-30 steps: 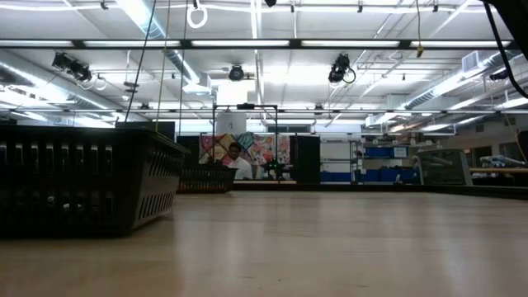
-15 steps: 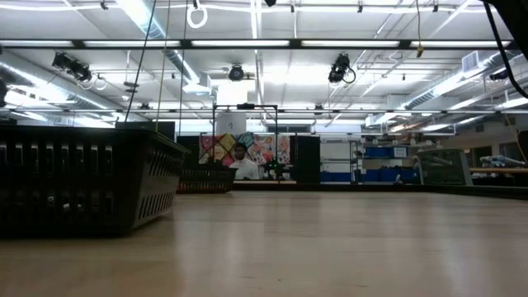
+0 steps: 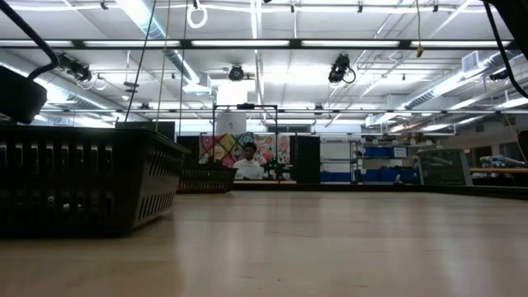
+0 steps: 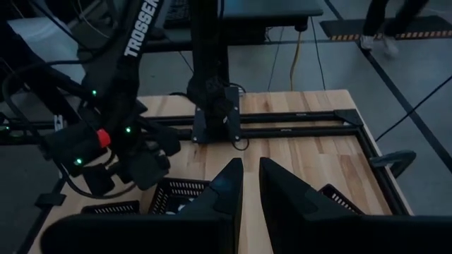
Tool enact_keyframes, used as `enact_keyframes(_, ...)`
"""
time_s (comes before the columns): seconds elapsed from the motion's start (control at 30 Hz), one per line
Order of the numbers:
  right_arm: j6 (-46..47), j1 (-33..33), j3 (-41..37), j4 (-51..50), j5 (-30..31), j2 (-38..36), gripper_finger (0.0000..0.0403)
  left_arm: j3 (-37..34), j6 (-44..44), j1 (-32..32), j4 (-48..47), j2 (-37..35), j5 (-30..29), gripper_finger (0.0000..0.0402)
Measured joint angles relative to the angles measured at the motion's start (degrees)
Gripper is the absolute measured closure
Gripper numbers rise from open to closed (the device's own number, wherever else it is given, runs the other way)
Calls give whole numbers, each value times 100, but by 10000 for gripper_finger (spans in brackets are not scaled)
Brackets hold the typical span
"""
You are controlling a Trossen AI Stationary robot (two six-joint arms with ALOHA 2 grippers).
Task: Sort Halloween decoration
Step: Put the top white toy into the middle black bin
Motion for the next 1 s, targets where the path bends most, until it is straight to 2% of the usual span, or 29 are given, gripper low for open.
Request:
enact_keyframes(0.37, 12, -2, 0, 12, -2, 0, 349, 13, 40, 179, 166, -57, 265, 335)
enact_keyframes(0.7, 12, -7, 0, 37, -2, 0, 349, 17, 37, 182, -50, -931, 256, 335)
enact_keyframes(0.83, 15, -7, 0, 43, -4, 0, 349, 17, 40, 301, -46, -1426, 78, 335)
enact_keyframes(1.0, 17, -7, 0, 80, -3, 0, 349, 20, 147, 705, -80, -1849, -459, 335)
